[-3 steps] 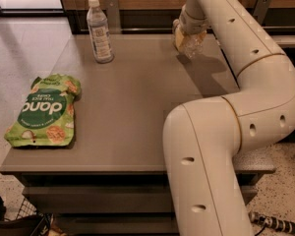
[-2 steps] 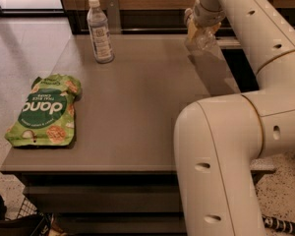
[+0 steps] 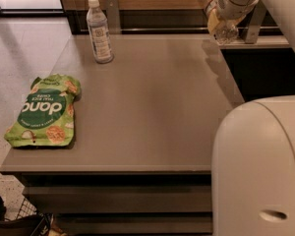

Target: Place water bottle upright

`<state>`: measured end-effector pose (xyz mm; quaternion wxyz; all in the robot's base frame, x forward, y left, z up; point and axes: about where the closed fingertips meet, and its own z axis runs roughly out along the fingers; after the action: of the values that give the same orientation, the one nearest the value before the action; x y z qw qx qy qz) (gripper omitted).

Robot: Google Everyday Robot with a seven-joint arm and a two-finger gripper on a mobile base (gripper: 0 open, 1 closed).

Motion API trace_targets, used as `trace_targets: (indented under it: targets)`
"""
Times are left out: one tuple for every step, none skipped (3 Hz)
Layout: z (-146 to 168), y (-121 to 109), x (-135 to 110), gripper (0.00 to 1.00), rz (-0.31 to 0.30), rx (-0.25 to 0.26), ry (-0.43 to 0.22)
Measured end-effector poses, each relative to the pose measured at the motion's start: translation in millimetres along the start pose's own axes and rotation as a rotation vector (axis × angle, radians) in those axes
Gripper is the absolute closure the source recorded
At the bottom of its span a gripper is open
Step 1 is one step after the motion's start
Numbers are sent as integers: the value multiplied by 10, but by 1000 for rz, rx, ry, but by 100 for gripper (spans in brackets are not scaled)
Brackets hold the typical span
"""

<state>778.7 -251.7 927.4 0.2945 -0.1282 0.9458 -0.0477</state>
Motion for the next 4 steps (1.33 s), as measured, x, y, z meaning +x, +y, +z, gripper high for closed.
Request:
trace_targets:
  targets:
    - [-166, -27, 106, 100, -11, -2, -82]
    - [-220, -38, 196, 100, -34, -48, -189]
    - [-180, -79, 215, 100, -48, -129, -312]
    - [-96, -163, 119, 100, -14, -290, -467]
